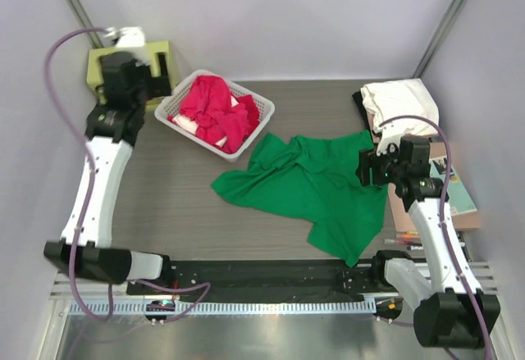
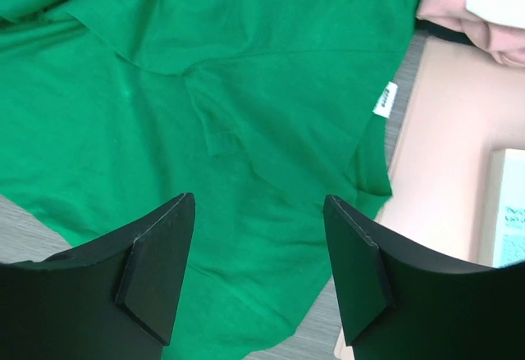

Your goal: Fold and stack the t-shirts

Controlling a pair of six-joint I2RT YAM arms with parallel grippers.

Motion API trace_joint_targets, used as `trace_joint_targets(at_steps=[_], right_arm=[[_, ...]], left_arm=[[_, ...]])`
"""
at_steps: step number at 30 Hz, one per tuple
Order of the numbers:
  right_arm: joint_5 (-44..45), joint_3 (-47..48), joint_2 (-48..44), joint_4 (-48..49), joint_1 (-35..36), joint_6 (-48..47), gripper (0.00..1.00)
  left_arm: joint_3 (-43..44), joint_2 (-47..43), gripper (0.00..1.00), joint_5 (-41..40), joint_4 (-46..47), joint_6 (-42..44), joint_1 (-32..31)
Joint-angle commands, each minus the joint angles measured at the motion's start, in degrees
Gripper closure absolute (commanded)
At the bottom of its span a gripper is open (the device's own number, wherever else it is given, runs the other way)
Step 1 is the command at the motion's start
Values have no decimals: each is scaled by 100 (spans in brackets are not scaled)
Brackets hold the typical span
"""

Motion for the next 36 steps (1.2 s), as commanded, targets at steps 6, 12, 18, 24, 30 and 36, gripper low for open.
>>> trace_joint_targets(at_steps=[6,12,18,24,30,36], right_arm=[[-253,3293,3288,-256,1292,271,31],[-172,5726,5746,-968,2454,324,37],[277,9046,7400,-1739,3440,166,36],[514,9957,8519,-1812,3792,34,35],[330,10187,9284,-1804,3783,25,34],[180,9378,9531,-1514,3731,86,37]], left_arm=[[-2270,-1637,0,-315,-28,-94,876],[-2939,-2175,0,-236,-152,291,1421],[-3124,-2298,0,-271,-301,293,1570],[-3177,-1973,0,150,-407,213,1807],[-3107,-1902,0,239,-538,222,1799],[-3142,-2008,0,239,-600,240,1808]])
